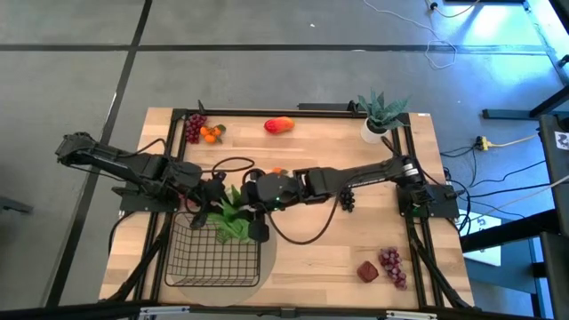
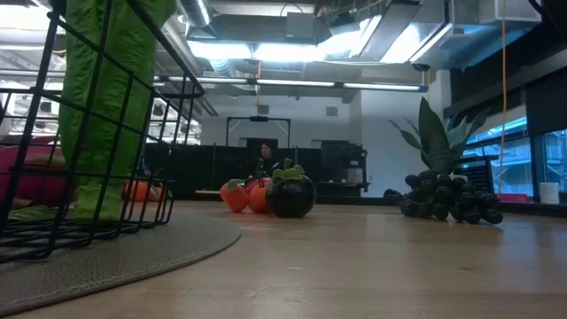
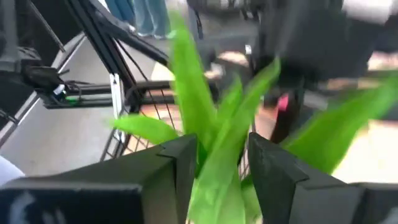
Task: Build produce basket
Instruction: Put the green lettuce into the black wire basket
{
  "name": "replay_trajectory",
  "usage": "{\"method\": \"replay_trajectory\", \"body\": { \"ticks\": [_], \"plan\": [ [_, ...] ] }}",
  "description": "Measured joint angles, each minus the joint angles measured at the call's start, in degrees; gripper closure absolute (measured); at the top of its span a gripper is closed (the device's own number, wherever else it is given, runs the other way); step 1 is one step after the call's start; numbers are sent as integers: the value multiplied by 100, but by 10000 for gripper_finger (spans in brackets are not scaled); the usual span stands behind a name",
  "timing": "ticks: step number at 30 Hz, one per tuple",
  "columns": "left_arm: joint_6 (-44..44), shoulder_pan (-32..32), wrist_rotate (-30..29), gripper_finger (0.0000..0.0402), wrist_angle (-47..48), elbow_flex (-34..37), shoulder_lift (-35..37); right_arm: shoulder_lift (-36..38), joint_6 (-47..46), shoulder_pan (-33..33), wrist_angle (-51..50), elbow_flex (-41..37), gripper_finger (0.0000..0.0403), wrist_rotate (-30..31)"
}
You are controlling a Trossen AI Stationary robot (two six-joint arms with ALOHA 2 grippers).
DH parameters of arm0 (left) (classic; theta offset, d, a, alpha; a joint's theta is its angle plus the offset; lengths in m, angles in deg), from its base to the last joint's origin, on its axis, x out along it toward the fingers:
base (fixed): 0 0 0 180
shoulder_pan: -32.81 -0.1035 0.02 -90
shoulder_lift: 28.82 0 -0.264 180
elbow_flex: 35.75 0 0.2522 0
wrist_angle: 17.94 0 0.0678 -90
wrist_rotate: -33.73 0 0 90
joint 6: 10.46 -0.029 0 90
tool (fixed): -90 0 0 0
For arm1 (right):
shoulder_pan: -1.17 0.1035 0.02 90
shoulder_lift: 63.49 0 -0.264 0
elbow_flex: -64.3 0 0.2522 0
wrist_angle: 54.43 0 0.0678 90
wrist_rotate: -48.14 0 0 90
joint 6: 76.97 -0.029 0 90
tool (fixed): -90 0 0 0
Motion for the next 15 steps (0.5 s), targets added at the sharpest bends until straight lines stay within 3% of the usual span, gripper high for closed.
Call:
{"method": "replay_trajectory", "body": {
  "ticks": [10, 15],
  "plan": [
    [-135, 0, -186, 308, -491, 0, -280, 0, 639, 13, -38, 768, 270, 0],
    [-418, -7, -629, 308, -895, 0, -637, 0, 776, 13, -148, 994, 270, 2]
  ]
}}
